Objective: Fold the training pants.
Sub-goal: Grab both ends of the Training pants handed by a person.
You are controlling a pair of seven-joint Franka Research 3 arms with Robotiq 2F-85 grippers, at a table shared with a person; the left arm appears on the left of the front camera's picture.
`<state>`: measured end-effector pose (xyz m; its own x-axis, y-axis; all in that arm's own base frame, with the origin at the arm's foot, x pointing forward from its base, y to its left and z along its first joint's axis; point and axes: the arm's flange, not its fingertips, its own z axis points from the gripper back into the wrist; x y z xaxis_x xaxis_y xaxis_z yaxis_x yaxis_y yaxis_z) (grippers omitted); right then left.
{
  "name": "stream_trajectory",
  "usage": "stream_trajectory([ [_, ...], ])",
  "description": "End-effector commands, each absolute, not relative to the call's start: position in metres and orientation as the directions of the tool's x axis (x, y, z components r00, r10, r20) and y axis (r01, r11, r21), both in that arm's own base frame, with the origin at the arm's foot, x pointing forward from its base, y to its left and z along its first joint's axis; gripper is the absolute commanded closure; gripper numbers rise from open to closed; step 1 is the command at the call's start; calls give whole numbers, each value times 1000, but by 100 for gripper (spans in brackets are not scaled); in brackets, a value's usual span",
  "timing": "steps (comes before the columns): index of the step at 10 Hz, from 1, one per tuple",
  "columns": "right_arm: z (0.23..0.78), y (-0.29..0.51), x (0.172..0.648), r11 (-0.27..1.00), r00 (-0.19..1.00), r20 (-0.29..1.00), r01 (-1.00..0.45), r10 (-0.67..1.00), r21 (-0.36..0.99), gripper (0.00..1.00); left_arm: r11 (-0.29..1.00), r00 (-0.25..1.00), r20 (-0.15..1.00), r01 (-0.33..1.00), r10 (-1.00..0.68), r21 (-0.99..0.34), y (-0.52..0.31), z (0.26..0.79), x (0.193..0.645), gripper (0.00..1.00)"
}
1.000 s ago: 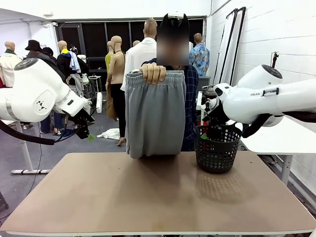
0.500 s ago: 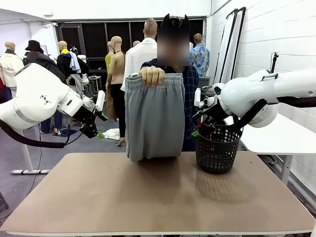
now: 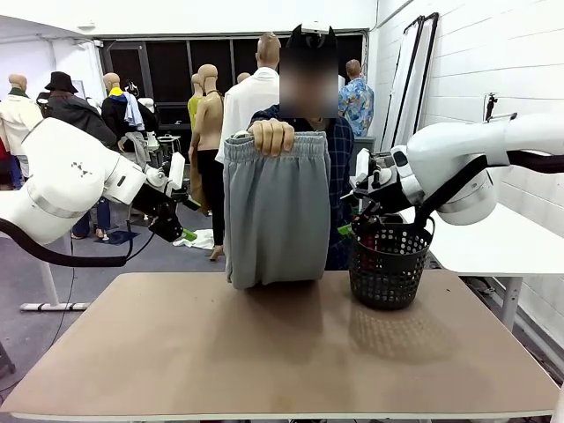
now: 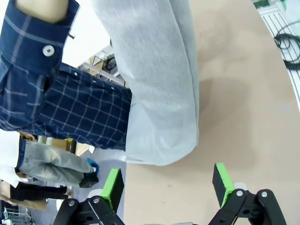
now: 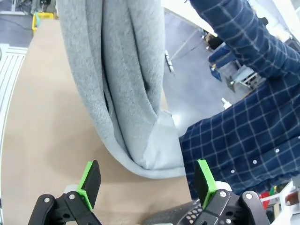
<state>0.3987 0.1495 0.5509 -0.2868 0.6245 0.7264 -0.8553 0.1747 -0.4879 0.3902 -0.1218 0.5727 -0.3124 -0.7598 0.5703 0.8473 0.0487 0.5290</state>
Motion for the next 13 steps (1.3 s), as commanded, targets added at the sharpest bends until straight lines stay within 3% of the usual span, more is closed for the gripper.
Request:
stream_trajectory([
  [1, 541, 153, 414, 170, -305, 770, -867, 560, -468, 0, 75, -327, 634, 850, -701, 522, -127, 569, 393, 0],
  [8, 549, 150, 398, 191, -268, 769, -873, 580, -448, 0, 93, -292, 629, 858, -721, 504, -127, 574, 386, 0],
  [13, 548, 164, 407, 151, -290, 846, -908, 448, -391, 0, 104, -358, 710, 849, -607, 517, -150, 570, 407, 0],
])
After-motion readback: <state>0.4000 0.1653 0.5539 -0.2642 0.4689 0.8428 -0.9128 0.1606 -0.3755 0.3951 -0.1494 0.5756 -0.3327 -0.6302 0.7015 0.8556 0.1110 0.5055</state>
